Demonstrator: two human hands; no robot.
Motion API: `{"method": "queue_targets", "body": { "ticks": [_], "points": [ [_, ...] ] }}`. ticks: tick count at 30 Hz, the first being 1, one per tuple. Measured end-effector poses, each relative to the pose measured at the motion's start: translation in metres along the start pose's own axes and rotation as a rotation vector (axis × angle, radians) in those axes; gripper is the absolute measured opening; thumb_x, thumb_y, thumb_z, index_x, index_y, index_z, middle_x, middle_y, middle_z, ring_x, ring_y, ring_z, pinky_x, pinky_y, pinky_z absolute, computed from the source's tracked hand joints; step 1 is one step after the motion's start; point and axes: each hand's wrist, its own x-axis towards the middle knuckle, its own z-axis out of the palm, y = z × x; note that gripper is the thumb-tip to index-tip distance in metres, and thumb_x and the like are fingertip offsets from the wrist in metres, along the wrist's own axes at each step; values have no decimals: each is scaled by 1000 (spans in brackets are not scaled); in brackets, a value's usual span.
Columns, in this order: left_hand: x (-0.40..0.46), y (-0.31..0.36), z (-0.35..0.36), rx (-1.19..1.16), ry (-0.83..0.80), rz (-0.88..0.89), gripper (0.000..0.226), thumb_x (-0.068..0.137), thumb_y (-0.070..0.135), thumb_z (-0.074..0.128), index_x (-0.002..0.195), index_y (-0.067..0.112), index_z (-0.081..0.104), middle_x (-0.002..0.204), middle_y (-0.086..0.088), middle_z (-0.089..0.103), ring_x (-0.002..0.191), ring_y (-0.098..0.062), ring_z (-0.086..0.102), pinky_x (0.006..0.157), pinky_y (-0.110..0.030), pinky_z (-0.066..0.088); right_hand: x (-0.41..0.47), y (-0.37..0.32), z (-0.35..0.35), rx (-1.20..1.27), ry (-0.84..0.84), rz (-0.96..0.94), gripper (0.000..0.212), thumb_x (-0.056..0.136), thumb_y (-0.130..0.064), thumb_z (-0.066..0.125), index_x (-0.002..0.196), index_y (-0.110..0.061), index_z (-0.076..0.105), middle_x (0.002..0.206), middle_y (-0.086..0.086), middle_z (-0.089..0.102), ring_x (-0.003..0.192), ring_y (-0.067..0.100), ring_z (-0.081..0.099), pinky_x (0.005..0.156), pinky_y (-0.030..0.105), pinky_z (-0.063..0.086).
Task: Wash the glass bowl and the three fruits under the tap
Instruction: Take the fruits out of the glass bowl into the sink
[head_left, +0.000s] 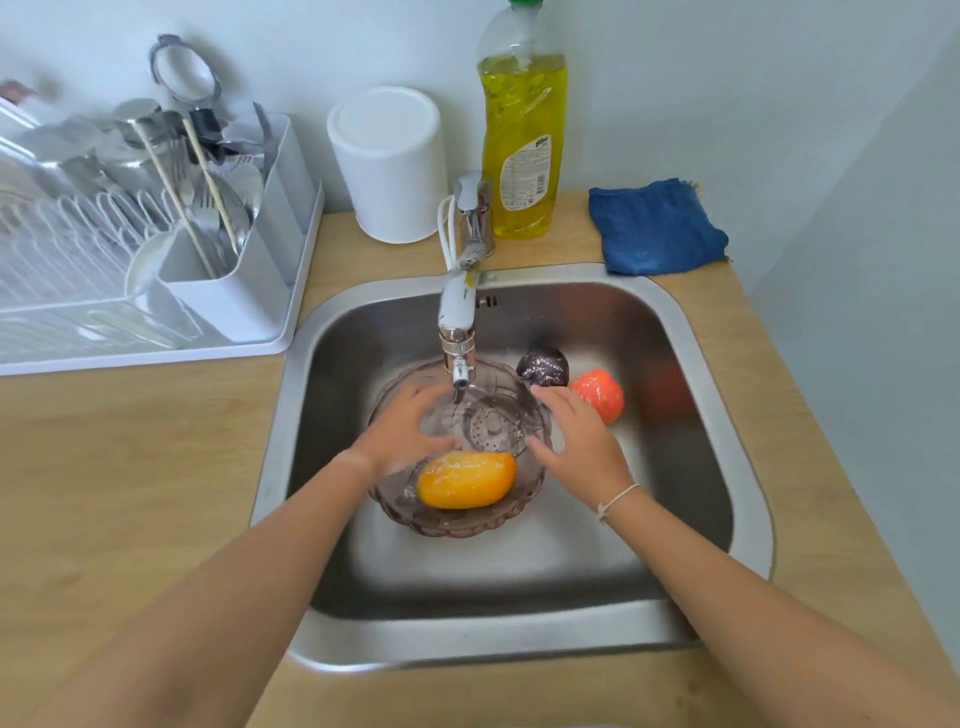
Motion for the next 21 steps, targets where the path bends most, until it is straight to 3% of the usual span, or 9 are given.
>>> {"method": "queue_targets", "body": {
  "ticks": [4, 9, 16, 21],
  "points": [
    [-24, -14, 3, 50, -137, -144, 83, 71, 38, 77, 142, 31, 34, 144, -1, 33, 131, -23, 37, 108, -39, 36, -2, -11, 12, -54, -284, -108, 60, 79, -31, 66, 134, -21, 44, 136, 1, 48, 123, 25, 45, 101, 37, 39],
    [-34, -18, 13, 115, -226, -189, 89, 69, 43, 78, 143, 28, 32, 145, -2, 33, 127, -24, 41, 105, -35, 39, 4, -19, 20, -215, -530, -81, 75, 76, -43, 67, 140, -23, 34, 146, 1, 39, 132, 23, 37, 110, 36, 28],
    [-34, -15, 17, 118, -207, -194, 82, 70, 36, 80, 139, 23, 39, 138, -5, 43, 120, -23, 47, 101, -33, 42, 5, -21, 23, -259, -571, -67, 77, 76, -42, 68, 141, -25, 31, 146, 0, 40, 132, 22, 38, 109, 35, 24],
    [-32, -7, 17, 57, -172, -163, 73, 72, 31, 79, 135, 20, 44, 128, -4, 49, 103, -18, 52, 85, -26, 47, 4, -20, 16, -173, -513, -56, 72, 75, -39, 69, 138, -25, 36, 143, 0, 42, 129, 20, 40, 108, 34, 28]
  ]
}}
